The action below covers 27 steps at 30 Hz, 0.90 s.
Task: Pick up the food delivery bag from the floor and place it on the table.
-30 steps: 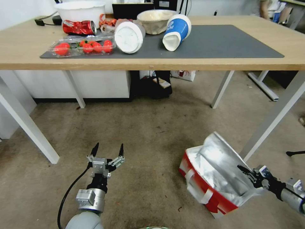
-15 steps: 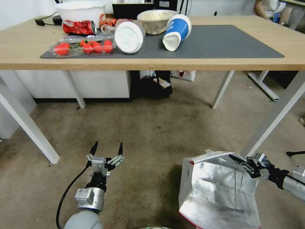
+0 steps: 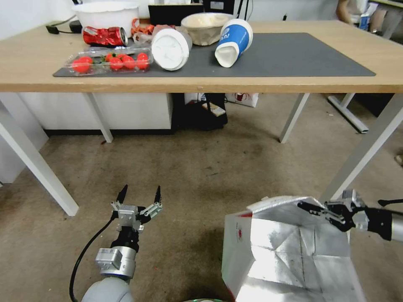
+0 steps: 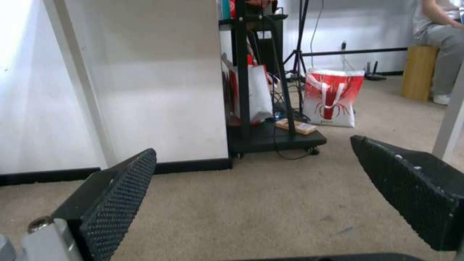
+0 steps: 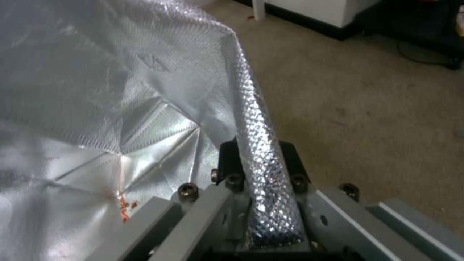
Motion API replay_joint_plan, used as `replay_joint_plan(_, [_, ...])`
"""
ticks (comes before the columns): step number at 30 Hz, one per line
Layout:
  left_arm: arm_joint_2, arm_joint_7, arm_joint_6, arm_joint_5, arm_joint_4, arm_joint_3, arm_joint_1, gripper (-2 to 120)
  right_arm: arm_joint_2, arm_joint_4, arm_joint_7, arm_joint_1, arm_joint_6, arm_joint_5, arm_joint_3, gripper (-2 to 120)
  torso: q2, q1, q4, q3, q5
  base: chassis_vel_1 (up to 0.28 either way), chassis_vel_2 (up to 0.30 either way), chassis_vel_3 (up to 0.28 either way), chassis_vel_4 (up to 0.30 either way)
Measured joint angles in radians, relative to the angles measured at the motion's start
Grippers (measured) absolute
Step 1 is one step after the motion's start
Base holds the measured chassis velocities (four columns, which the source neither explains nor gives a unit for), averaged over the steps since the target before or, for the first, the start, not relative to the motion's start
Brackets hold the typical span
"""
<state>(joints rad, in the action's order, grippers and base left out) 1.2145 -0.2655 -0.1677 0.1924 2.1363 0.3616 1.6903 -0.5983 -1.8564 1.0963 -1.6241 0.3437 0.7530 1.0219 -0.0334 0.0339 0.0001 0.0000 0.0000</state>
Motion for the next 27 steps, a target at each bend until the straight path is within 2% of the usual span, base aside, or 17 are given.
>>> replay_joint_plan(7, [0.004, 0.018, 0.004, 0.007, 0.006, 0.005, 0.001, 100, 0.049, 0.06, 0.101, 0.075, 0.029, 0.013, -0.03, 0, 0.0, 0.0, -0.0002, 0.0, 0.0001, 0.0, 0.0, 0.0, 0.0])
replay_joint_plan(10, [0.004, 0.023, 0.012, 0.016, 0.012, 0.009, 0.002, 100, 0.067, 0.097, 0.175, 0.113, 0.048, 0.037, -0.051, 0, 0.0, 0.0, -0.0001, 0.0, 0.0002, 0.0, 0.0, 0.0, 0.0])
replay_joint_plan(27, [0.004, 0.033, 0.047, 0.047, 0.03, 0.019, -0.002, 100, 0.071, 0.128, 0.236, 0.139, 0.066, 0.065, -0.068, 0, 0.0, 0.0, -0.0001, 0.0, 0.0, 0.0, 0.0, 0.0, 0.0])
